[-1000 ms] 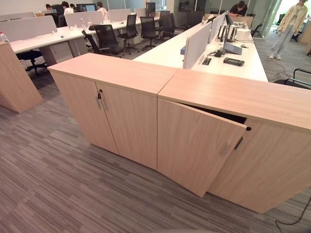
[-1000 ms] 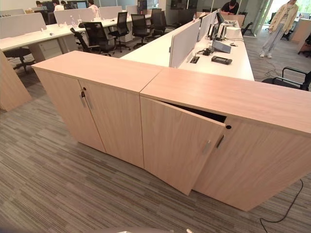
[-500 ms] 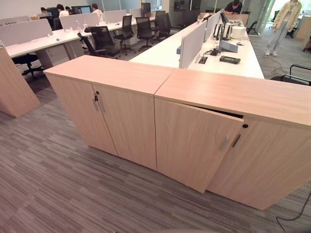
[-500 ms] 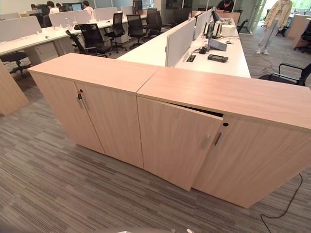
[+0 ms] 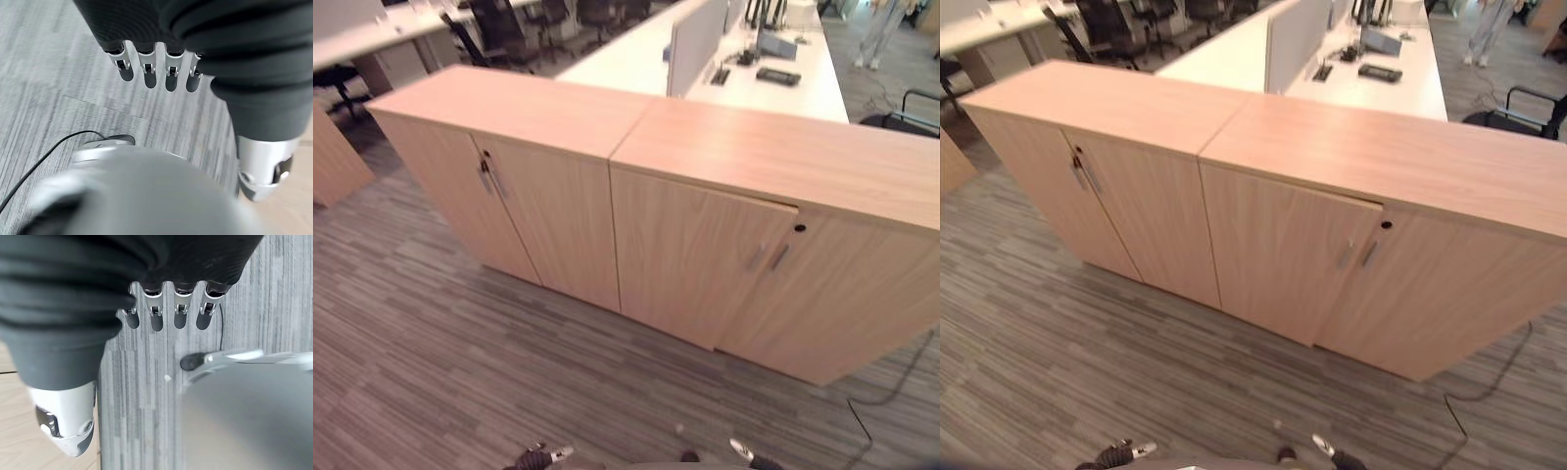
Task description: Put the empty folder in the office cabinet
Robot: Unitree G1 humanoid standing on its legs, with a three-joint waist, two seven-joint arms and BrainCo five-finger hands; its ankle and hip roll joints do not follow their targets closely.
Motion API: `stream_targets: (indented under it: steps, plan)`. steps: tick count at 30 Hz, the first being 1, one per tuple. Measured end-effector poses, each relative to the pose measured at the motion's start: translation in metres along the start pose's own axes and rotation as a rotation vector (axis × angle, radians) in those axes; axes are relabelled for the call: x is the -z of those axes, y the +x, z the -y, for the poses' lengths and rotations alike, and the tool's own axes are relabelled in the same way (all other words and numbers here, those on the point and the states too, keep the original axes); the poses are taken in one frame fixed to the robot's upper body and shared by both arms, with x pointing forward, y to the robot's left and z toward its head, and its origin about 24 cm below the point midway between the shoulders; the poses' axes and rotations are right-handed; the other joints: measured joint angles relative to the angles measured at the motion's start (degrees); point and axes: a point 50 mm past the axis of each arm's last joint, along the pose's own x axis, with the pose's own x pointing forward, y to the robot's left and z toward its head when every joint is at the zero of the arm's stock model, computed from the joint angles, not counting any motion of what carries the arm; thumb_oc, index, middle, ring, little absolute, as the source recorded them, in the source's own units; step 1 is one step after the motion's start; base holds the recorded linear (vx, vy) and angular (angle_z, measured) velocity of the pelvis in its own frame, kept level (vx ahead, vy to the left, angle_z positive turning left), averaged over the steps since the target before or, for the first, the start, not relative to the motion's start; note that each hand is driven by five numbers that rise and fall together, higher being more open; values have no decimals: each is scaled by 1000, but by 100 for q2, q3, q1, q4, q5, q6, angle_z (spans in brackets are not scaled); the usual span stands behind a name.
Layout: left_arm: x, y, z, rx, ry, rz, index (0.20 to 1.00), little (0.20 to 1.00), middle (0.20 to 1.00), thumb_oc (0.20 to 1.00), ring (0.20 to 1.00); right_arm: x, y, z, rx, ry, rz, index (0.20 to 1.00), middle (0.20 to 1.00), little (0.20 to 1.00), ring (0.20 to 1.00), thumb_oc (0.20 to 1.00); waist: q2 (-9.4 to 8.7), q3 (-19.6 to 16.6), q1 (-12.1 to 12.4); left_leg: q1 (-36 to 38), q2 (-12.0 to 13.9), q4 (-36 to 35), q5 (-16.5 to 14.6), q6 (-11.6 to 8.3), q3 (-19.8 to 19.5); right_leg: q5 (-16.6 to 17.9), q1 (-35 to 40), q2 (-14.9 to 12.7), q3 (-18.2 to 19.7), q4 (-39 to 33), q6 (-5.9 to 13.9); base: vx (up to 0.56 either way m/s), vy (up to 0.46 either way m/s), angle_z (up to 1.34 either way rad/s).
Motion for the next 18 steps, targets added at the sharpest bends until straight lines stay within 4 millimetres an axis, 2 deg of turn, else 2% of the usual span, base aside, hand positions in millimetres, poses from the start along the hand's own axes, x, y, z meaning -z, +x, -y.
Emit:
stream_targets:
  steps: [1, 2, 3, 5, 6, 8, 10, 11, 12, 13, 18]
  plan:
    - [1, 0, 3, 8, 11, -2, 1000, 1000, 1000, 1000, 1000, -2, 0, 5, 11, -11, 5, 1000, 1000, 1000, 1000, 1000, 72, -36, -18, 82, -91, -332, 1, 19, -176, -3, -44, -2, 1, -5, 4, 40, 78, -46]
    - [1, 0, 12, 32, 12, -3, 1000, 1000, 1000, 1000, 1000, -5, -2, 17, 40, -35, 11, 1000, 1000, 1000, 1000, 1000, 354, -150, -79, 151, -114, -854, 14, 59, -203, -17, -109, 121, 5, 81, 28, 36, 63, -25]
    - [0, 0, 16, 41, 13, 0, 1000, 1000, 1000, 1000, 1000, -5, -2, 20, 48, -37, 11, 1000, 1000, 1000, 1000, 1000, 449, -162, -80, 235, -96, -1042, 174, 178, -241, -13, -94, 189, 30, 86, 48, 36, 79, -42]
    - [7, -1, 14, 43, 25, -11, 1000, 1000, 1000, 1000, 1000, 6, -2, 14, 33, -33, -15, 1000, 1000, 1000, 1000, 1000, 465, -337, -102, 305, -26, -1316, 220, 189, 44, 7, -97, 179, 24, 41, 148, 62, 77, -46]
    - [9, -2, 14, 46, 26, -16, 1000, 1000, 1000, 1000, 1000, 9, -2, 11, 25, -30, -24, 1000, 1000, 1000, 1000, 1000, 352, -391, -157, 365, -26, -1421, 258, 208, 87, 24, -94, 157, 9, 24, 173, 114, 113, -34]
    - [15, -3, 8, 38, 80, -31, 1000, 1000, 1000, 1000, 1000, 24, -4, 9, 21, -22, -58, 1000, 1000, 1000, 1000, 1000, 268, -498, -263, 698, -24, -1865, 449, 243, 124, 73, 42, 129, 18, -108, 246, 89, 88, -18]
    - [18, -4, 10, 50, 116, -33, 1000, 1000, 1000, 1000, 1000, 40, -7, 16, 36, -24, -96, 1000, 1000, 1000, 1000, 1000, 317, -626, -295, 949, 3, -2160, 573, 281, 128, 100, 242, 146, 11, -308, 280, 44, 54, -4]
    - [17, -4, 11, 56, 125, -30, 1000, 1000, 1000, 1000, 1000, 40, -7, 16, 37, -26, -97, 1000, 1000, 1000, 1000, 1000, 364, -659, -291, 1009, 5, -2170, 581, 278, 141, 100, 302, 147, 16, -346, 279, 36, 52, -5]
    - [18, -4, 13, 61, 133, -32, 1000, 1000, 1000, 1000, 1000, 39, -7, 17, 37, -26, -95, 1000, 1000, 1000, 1000, 1000, 312, -692, -299, 1059, 6, -2227, 580, 279, 147, 93, 323, 147, 18, -347, 274, 15, 23, -5]
    - [20, -4, 14, 67, 139, -36, 1000, 1000, 1000, 1000, 1000, 39, -7, 16, 37, -27, -93, 1000, 1000, 1000, 1000, 1000, 395, -758, -313, 1075, 11, -2273, 628, 316, 146, 96, 318, 154, 18, -347, 278, 0, 0, 0]
    - [21, -5, 21, 95, 153, -27, 1000, 1000, 1000, 1000, 1000, 27, -5, 16, 32, -56, -63, 1000, 1000, 1000, 1000, 1000, 505, -803, -303, 1321, 15, -2319, 657, 292, 155, 58, 498, 154, 8, -349, 298, 7, 24, 4]
